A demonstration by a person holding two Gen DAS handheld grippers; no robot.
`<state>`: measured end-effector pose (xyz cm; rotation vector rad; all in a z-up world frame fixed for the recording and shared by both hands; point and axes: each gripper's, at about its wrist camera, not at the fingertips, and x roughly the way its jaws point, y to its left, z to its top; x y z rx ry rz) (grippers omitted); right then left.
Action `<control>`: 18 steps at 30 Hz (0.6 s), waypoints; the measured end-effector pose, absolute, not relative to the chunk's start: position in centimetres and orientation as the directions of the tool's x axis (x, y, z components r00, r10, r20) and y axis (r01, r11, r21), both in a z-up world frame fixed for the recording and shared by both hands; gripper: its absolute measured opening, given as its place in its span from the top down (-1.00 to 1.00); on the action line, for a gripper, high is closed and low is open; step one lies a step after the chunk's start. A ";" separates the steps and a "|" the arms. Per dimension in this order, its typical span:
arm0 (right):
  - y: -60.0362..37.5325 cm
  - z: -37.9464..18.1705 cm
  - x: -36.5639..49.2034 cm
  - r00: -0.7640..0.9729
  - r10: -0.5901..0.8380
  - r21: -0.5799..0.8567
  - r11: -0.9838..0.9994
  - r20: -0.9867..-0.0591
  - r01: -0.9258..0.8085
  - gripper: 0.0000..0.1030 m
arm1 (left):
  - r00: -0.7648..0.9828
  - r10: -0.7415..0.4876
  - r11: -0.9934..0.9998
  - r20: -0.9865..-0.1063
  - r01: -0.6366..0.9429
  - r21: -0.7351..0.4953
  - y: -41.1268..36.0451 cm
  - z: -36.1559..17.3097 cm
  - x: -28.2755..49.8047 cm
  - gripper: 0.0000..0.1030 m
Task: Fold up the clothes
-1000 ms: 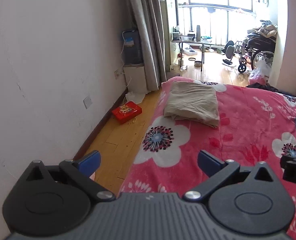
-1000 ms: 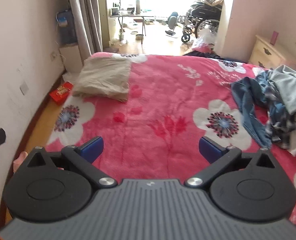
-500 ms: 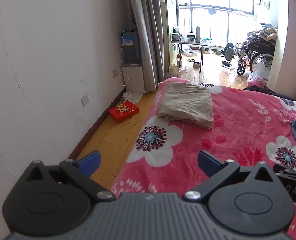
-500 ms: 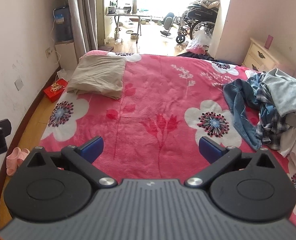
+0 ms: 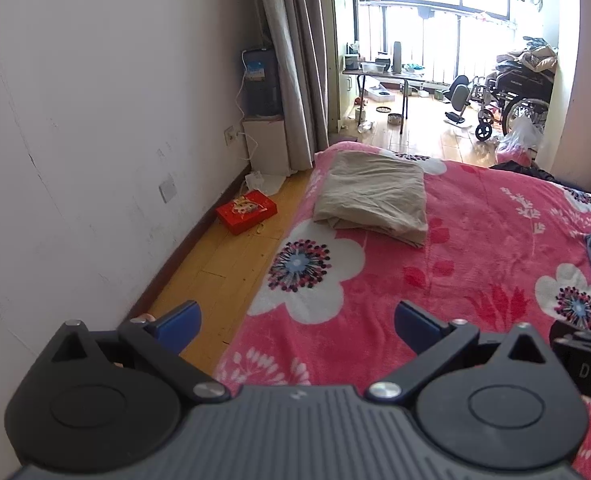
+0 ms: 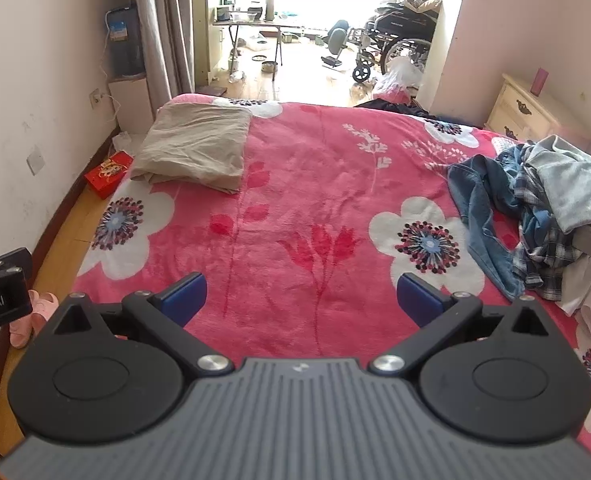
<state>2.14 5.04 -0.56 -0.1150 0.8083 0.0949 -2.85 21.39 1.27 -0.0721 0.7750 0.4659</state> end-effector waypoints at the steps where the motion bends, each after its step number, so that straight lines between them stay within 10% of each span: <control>1: 4.9 -0.6 2.2 0.687 0.034 -0.071 0.990 -0.726 -0.123 -0.98 | 0.620 0.371 0.899 -0.691 -0.426 0.101 21.2 1.2 -2.7 -1.00; 18: 4.5 -1.2 2.9 0.694 -0.010 -0.103 0.990 -0.720 -0.093 -0.98 | 0.630 0.358 0.911 -0.689 -0.397 0.110 19.9 0.8 -1.3 -1.00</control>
